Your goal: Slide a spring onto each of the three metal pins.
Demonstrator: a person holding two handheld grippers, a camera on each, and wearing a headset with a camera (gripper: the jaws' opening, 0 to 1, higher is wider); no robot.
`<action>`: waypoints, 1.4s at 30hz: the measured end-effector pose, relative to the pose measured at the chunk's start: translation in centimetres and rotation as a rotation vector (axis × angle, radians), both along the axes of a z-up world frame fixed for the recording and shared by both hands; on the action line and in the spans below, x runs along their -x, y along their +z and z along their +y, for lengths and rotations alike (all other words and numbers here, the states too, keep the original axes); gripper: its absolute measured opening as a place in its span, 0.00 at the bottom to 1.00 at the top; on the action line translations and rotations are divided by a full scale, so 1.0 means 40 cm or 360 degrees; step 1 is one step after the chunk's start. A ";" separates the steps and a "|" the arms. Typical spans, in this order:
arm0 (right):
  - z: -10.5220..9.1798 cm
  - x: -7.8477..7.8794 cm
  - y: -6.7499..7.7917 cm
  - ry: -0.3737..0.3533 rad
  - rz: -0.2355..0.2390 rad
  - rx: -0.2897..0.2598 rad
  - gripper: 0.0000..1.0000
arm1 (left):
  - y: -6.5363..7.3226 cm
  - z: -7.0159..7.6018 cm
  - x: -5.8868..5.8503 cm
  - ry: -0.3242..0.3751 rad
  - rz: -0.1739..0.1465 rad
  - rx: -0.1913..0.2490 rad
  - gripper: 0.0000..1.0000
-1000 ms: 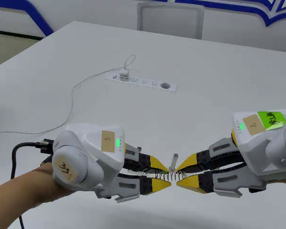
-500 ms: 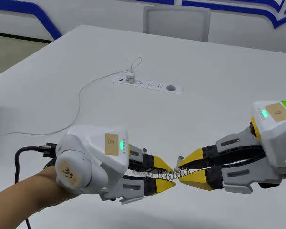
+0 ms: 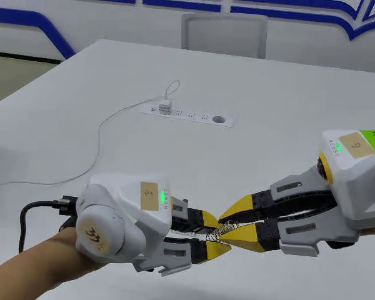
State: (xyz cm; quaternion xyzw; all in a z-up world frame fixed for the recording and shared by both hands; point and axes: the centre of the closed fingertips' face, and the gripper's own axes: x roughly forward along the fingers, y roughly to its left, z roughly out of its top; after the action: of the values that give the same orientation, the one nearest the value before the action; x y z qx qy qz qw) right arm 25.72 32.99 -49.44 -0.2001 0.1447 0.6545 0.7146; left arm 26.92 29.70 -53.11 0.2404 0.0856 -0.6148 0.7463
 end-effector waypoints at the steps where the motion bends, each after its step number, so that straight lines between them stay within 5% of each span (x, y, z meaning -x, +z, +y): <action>1: 0.001 -0.001 0.003 -0.0008 0.0000 -0.0012 0.10 | 0.002 0.000 0.001 -0.0001 0.0003 0.0006 0.10; 8: 0.002 -0.011 0.000 -0.0072 0.0055 -0.0018 0.10 | -0.004 0.006 -0.002 0.0020 0.0011 0.0008 0.11; 10: 0.003 -0.021 -0.001 -0.0098 0.0046 -0.0013 0.10 | -0.004 0.008 -0.011 0.0037 -0.0034 -0.0006 0.11; 14: 0.001 -0.040 0.008 -0.0152 0.0049 -0.0017 0.10 | -0.008 0.019 -0.026 0.0079 -0.0045 -0.0014 0.14; 17: -0.010 -0.062 0.022 -0.0198 0.0044 -0.0023 0.10 | -0.017 0.041 -0.043 0.0127 -0.0095 -0.0044 0.22; 22: -0.045 -0.119 0.022 -0.0347 0.0062 0.0016 0.10 | -0.016 0.084 -0.066 0.0236 -0.0071 -0.0020 0.39; 25: -0.077 -0.164 0.010 -0.0478 0.0111 0.0043 0.10 | -0.005 0.115 -0.082 0.0290 -0.0145 -0.0002 0.42; 32: -0.117 -0.241 -0.026 -0.0658 0.0148 0.0085 0.10 | 0.000 0.186 -0.104 0.0422 -0.0047 0.0082 0.50; 34: -0.121 -0.254 -0.041 -0.0681 0.0153 0.0108 0.10 | -0.002 0.198 -0.102 0.0441 0.0021 0.0106 0.56; 42: -0.119 -0.294 -0.121 -0.0730 0.0256 0.0179 0.10 | -0.026 0.267 -0.126 0.0599 0.0105 0.0108 0.81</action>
State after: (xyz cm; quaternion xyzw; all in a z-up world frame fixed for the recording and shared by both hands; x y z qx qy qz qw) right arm 37.50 28.23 -54.28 -0.1487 0.2789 0.4799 0.8184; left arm 31.96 40.37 -54.14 0.1745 0.1325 -0.4745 0.8525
